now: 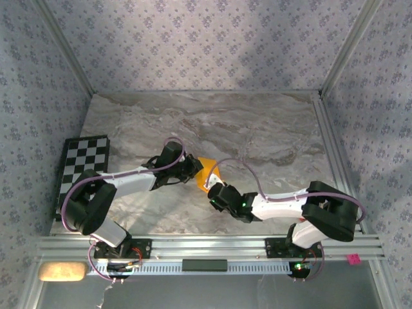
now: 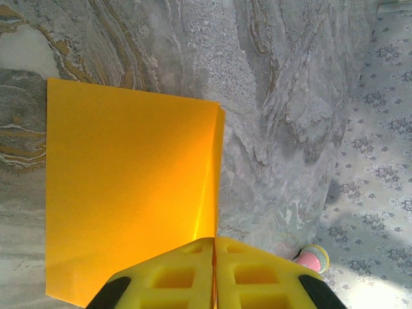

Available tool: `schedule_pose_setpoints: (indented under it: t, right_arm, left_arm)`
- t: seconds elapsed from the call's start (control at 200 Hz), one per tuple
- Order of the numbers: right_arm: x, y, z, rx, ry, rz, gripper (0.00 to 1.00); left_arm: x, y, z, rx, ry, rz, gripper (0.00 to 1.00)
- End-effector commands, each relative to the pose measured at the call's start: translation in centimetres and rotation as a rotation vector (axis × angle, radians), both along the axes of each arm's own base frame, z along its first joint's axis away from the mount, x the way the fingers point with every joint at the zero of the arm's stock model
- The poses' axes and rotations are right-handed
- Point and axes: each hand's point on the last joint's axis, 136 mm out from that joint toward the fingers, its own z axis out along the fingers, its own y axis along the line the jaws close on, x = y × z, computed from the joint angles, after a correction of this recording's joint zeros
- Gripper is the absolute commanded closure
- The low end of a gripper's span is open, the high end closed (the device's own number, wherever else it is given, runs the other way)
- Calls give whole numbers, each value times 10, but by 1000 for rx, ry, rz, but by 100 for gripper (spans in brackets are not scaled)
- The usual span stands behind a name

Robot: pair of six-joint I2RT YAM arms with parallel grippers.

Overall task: Fold a paper plane with a square sheet of paper (pick it up from the middle)
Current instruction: Fourth fold the wing at the center of the table.

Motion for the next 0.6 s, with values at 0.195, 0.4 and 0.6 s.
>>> schedule_pose_setpoints:
  t: [0.195, 0.4, 0.6]
  right_arm:
    - [0, -11, -6, -39, -5, -54, 70]
    - [-2, -17, -14, -32, 14, -78, 70]
    - [-3, -18, -16, -5, 18, -87, 73]
  left_arm:
    - [3, -5, 10, -27, -17, 7, 89]
    - [5, -6, 10, -28, -16, 10, 89]
    - [5, -6, 10, -25, -14, 10, 89]
